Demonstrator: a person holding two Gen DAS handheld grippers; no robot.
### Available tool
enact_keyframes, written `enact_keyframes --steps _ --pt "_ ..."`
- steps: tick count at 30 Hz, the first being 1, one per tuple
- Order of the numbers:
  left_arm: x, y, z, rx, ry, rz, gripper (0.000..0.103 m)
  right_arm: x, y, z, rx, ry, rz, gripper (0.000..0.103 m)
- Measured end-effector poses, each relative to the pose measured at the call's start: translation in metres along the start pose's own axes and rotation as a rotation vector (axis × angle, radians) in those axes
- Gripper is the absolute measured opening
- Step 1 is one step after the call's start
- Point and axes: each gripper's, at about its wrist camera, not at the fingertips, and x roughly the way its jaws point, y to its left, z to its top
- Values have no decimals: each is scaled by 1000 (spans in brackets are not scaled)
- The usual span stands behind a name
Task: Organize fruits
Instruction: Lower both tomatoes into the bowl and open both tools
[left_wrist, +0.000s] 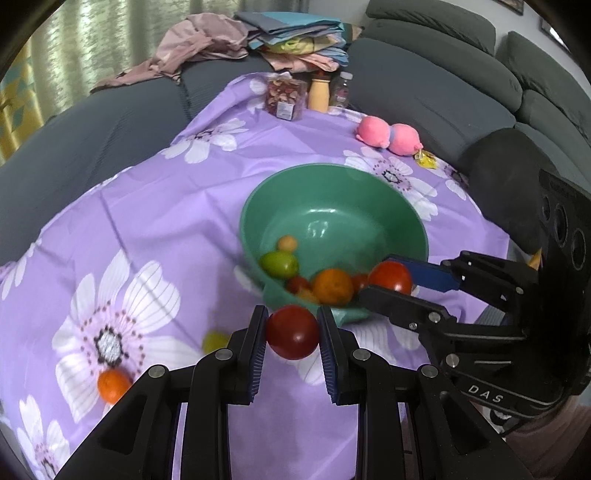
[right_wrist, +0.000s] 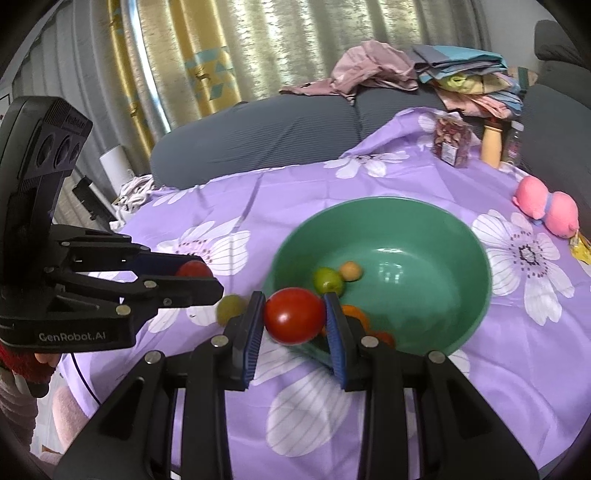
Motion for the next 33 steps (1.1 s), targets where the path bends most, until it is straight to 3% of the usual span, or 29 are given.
enact_keyframes --steps 11,21,33 --pt "36 -12 30 11 26 -26 27 8 -31 7 35 -4 -62 33" --pt "68 -21 38 26 89 -25 27 17 -46 6 39 15 -96 33" --pt "64 -22 36 32 92 23 27 14 -45 3 36 24 -104 35"
